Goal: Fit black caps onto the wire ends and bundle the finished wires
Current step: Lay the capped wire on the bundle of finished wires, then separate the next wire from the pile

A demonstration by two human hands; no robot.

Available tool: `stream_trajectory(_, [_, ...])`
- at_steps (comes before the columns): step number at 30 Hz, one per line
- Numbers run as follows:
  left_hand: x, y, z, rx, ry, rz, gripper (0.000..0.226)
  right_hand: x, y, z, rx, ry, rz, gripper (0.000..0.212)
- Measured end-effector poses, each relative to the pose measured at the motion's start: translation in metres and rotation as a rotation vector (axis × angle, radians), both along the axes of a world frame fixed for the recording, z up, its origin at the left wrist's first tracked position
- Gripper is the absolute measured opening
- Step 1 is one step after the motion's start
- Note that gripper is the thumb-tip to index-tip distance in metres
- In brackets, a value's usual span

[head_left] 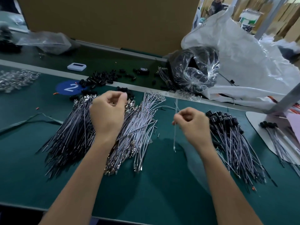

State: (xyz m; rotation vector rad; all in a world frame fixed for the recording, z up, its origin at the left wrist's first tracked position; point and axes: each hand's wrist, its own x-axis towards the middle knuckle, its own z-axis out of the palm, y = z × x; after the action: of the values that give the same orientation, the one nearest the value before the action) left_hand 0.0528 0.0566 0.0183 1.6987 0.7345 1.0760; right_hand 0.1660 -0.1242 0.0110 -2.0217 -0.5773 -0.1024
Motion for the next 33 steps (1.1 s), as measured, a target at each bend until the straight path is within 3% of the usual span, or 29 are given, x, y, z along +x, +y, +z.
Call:
stream_trajectory(3, [-0.016, 0.015, -0.002, 0.307, 0.556, 0.065, 0.008, 0.007, -0.003, -0.009, 0.118, 0.017, -0.069, 0.006])
stream_trajectory(5, [-0.020, 0.016, -0.002, 0.362, 0.812, 0.030, 0.013, 0.008, -0.001, -0.014, 0.125, 0.006, -0.084, 0.004])
stream_trajectory(9, [-0.016, 0.013, 0.004, 0.320, 0.902, -0.029, 0.002, 0.007, 0.001, -0.016, 0.110, -0.038, -0.089, 0.014])
stream_trajectory(14, [-0.013, 0.014, 0.004, 0.380, 0.981, -0.048, 0.016, 0.006, 0.002, -0.018, 0.077, -0.061, -0.108, 0.011])
stream_trajectory(18, [-0.013, 0.012, 0.003, 0.444, 1.012, -0.025, 0.013, 0.007, 0.001, -0.020, 0.079, -0.052, -0.117, 0.011])
stream_trajectory(21, [-0.013, 0.011, 0.003, 0.439, 0.891, 0.015, 0.009, 0.007, 0.002, -0.020, 0.086, -0.050, -0.124, 0.010])
stream_trajectory(24, [-0.012, 0.006, 0.010, 0.383, 0.505, -0.018, 0.007, 0.005, 0.004, -0.020, 0.125, -0.054, -0.114, 0.010])
stream_trajectory(28, [-0.002, -0.009, 0.028, 0.245, 0.109, -0.237, 0.018, 0.000, 0.006, -0.017, 0.241, -0.117, -0.073, 0.008])
stream_trajectory(33, [0.019, -0.019, 0.036, -0.085, -0.136, -0.606, 0.033, -0.003, 0.004, -0.013, 0.395, -0.108, -0.001, 0.013])
